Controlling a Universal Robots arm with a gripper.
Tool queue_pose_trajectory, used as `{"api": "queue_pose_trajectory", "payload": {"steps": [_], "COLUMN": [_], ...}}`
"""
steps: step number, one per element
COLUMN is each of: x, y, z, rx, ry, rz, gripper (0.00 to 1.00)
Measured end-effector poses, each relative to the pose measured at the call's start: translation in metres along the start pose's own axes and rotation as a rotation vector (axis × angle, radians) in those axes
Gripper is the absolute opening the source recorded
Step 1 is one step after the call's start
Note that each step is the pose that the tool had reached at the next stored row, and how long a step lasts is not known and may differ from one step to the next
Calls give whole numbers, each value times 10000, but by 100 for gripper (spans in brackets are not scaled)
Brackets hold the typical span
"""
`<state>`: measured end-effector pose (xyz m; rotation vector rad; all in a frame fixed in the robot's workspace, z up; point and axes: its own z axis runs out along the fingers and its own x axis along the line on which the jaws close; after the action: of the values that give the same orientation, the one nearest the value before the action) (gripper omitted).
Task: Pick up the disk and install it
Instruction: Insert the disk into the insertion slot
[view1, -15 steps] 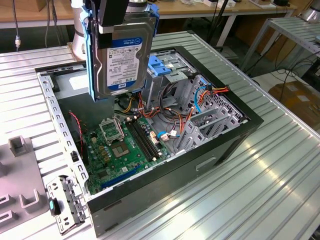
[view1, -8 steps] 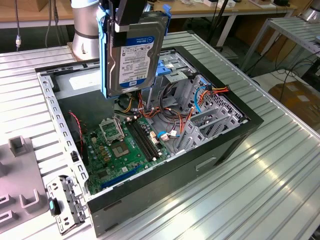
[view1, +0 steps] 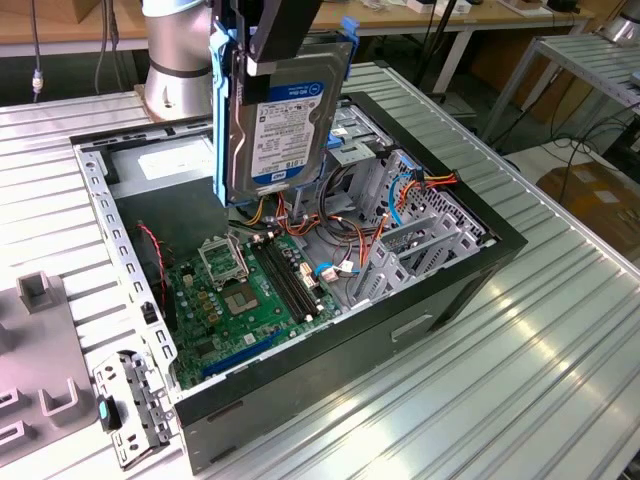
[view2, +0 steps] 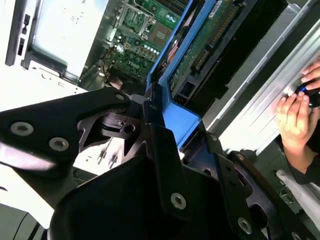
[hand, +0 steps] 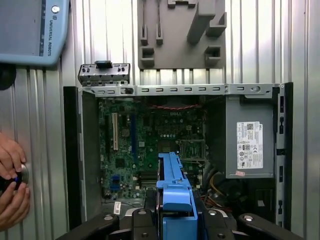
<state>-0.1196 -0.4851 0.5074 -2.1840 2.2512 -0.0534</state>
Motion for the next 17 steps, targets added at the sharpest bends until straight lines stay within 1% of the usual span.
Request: {"api": "queue_pose_trajectory", "payload": {"steps": [1,3,4,7,8,9,10,11,12,14,15,17], "x": [35,64,72,76,76,76,76,76,78,89,113,198], "y": [-23,-74,-126,-249,-305,-436,-522,-593,-646,-705,-729,-763], "z": [3,10,15,25,30,41,47,52,55,58,62,74], "rx": [-1,-1,-2,-2,-1,-1,-1,-1,0,0,0,-1], "ry": [2,1,6,17,19,24,30,35,38,44,43,43], "rz": [1,1,0,1,0,0,0,0,-1,-1,-1,-1], "gripper": [37,37,37,37,37,37,37,37,37,37,37,37]}}
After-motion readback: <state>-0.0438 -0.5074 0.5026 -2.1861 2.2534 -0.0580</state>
